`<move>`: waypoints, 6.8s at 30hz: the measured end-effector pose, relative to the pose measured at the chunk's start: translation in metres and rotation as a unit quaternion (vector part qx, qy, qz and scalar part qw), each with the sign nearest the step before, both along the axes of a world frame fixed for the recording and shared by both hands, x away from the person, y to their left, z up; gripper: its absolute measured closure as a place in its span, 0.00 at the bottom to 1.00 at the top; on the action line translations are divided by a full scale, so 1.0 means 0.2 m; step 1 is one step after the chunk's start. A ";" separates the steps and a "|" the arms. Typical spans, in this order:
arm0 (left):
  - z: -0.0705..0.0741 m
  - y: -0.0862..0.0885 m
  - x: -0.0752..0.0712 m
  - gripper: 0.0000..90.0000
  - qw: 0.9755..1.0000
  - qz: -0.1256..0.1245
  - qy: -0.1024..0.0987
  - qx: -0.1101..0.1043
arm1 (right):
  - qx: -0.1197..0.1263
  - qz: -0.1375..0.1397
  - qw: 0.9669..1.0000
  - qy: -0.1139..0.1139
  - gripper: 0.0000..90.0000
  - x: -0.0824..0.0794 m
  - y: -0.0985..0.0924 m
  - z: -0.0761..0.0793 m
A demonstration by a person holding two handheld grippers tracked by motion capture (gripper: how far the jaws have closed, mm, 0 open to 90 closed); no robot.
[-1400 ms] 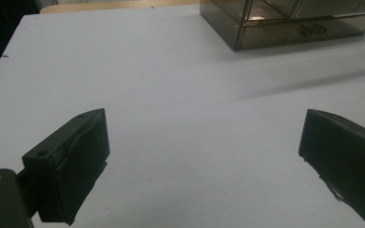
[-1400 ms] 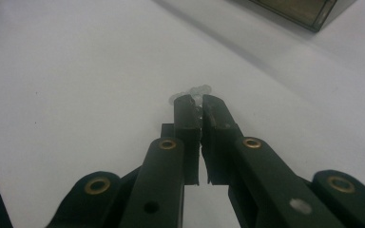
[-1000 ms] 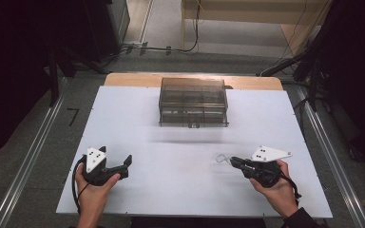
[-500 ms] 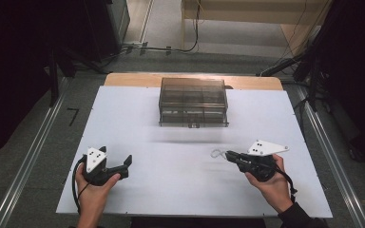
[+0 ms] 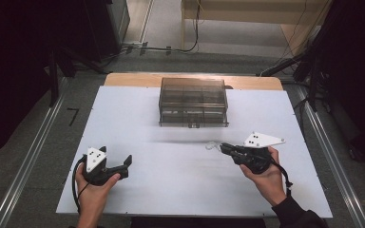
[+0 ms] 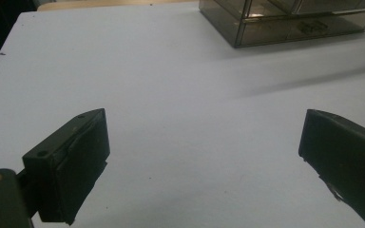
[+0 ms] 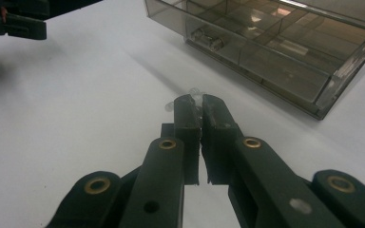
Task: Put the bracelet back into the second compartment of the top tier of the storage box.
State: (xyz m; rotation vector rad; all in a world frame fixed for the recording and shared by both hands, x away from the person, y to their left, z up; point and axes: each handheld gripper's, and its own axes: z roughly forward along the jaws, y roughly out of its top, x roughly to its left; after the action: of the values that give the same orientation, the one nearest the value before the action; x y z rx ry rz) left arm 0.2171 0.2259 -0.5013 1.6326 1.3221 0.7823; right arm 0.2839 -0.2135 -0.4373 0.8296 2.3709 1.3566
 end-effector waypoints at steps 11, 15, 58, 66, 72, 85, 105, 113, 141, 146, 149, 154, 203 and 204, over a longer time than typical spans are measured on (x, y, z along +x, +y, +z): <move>0.00 0.00 0.00 0.04 1.000 0.000 0.001 0.000 | 0.015 0.001 1.000 -0.005 0.93 0.04 0.04 0.04; 0.00 0.00 0.00 0.04 1.000 0.000 0.001 -0.001 | 0.021 0.004 1.000 -0.006 0.93 0.06 0.06 0.05; -0.01 0.01 0.00 0.04 1.000 0.000 0.002 -0.003 | 0.059 0.005 0.998 -0.019 0.93 0.23 0.24 0.13; -0.01 0.01 0.00 0.04 1.000 0.000 0.003 -0.002 | 0.063 -0.004 0.998 -0.017 0.93 0.27 0.26 0.10; -0.01 0.01 0.01 0.04 1.000 0.000 0.002 -0.003 | 0.064 -0.012 0.998 -0.012 0.93 0.30 0.28 0.08; -0.01 0.01 0.00 0.04 1.000 -0.001 0.001 -0.003 | 0.045 -0.039 0.998 -0.007 0.93 0.38 0.31 0.04; -0.01 0.01 0.00 0.04 1.000 -0.001 0.001 -0.003 | 0.038 -0.053 0.998 0.003 0.93 0.45 0.34 0.01; -0.01 0.01 0.00 0.04 1.000 -0.001 0.001 -0.004 | 0.031 -0.060 0.998 0.004 0.93 0.46 0.36 0.00; -0.01 0.01 0.00 0.04 1.000 -0.001 0.003 -0.005 | 0.024 -0.063 0.998 0.014 0.53 0.46 0.35 0.01; -0.01 0.01 0.00 0.04 1.000 -0.001 0.003 -0.005 | 0.021 -0.060 0.998 0.017 0.44 0.45 0.35 0.01; -0.01 0.01 0.00 0.04 1.000 -0.001 0.003 -0.004 | 0.023 -0.058 0.998 0.015 0.39 0.43 0.35 0.02; -0.01 0.02 0.00 0.04 1.000 0.000 0.004 -0.003 | 0.025 -0.060 0.998 0.013 0.34 0.42 0.35 0.03; -0.01 0.01 0.00 0.04 1.000 -0.002 0.004 0.001 | 0.001 -0.067 0.998 0.014 0.18 0.17 0.11 -0.01; -0.01 0.01 0.00 0.04 1.000 -0.002 0.004 0.001 | 0.000 -0.069 0.998 0.016 0.18 0.17 0.10 -0.01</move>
State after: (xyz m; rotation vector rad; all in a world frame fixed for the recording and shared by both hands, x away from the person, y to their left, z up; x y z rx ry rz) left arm 0.2176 0.2270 -0.5034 1.6413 1.3238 0.7743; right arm 0.3176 -0.1927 -0.4399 1.0016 2.2907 1.2975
